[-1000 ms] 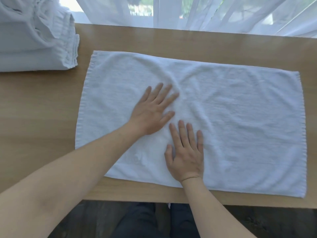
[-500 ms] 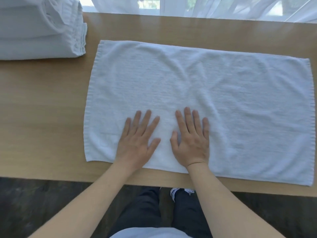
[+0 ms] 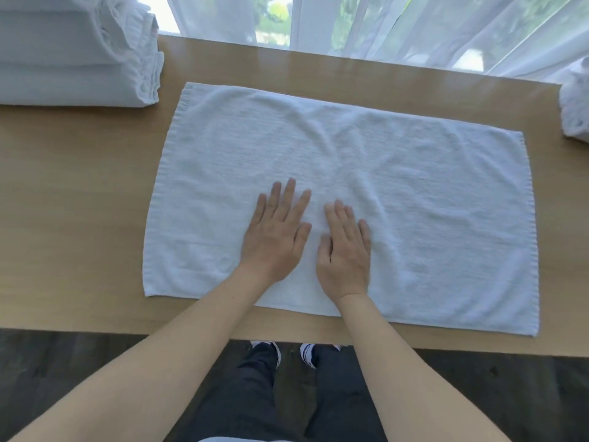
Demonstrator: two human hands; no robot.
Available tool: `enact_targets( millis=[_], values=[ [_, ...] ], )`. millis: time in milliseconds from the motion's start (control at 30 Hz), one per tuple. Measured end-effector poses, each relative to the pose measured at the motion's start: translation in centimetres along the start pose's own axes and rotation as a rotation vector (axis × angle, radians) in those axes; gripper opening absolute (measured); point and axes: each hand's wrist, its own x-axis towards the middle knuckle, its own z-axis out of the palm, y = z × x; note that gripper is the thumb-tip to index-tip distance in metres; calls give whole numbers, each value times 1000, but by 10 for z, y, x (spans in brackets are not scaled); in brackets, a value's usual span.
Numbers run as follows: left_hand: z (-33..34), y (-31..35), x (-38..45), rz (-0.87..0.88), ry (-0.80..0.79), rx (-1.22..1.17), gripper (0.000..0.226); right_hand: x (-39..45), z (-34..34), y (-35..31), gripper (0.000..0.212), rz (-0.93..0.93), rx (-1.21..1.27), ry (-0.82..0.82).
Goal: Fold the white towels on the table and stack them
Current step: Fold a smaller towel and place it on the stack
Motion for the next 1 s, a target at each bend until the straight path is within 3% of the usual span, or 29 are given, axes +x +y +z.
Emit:
enact_targets(
  millis=[100,233,300,400,433,500,567,600,633,733,800,900,1000],
  values=[
    [12,35,23,-11,11,47,59,18,-15,7,54,80,222,110],
    [24,51,40,-56,-76,138,64,67,-39,43,52,-158,-124,-148],
    [28,47,40,-57,-66,178,64,99,-52,75,54,-184,-307,-178],
    [30,48,39,-52,-46,196,65,146,-71,104,58,148,-293,-77],
    [31,49,40,-49,-34,202,65,155,-73,102,58,181,-281,-27],
    [30,51,39,-49,-18,209,64,157,-67,87,57,-25,-282,9],
    [29,51,39,-42,-13,224,64,155,-62,79,55,-355,-359,-120],
    [29,51,38,-37,-12,232,64,161,-64,83,54,-404,-384,-189],
    [29,50,38,-33,-15,243,64,173,-69,90,54,-352,-393,-235],
    [31,48,38,-43,-20,260,64,220,-91,114,57,29,-365,-189],
    [31,50,37,-47,-19,270,65,228,-97,111,60,85,-359,-129],
    [29,53,37,-50,-26,263,67,186,-81,84,58,-211,-290,-77],
    [29,53,39,-50,-32,269,67,156,-68,83,55,-360,-344,-254]
  ],
)
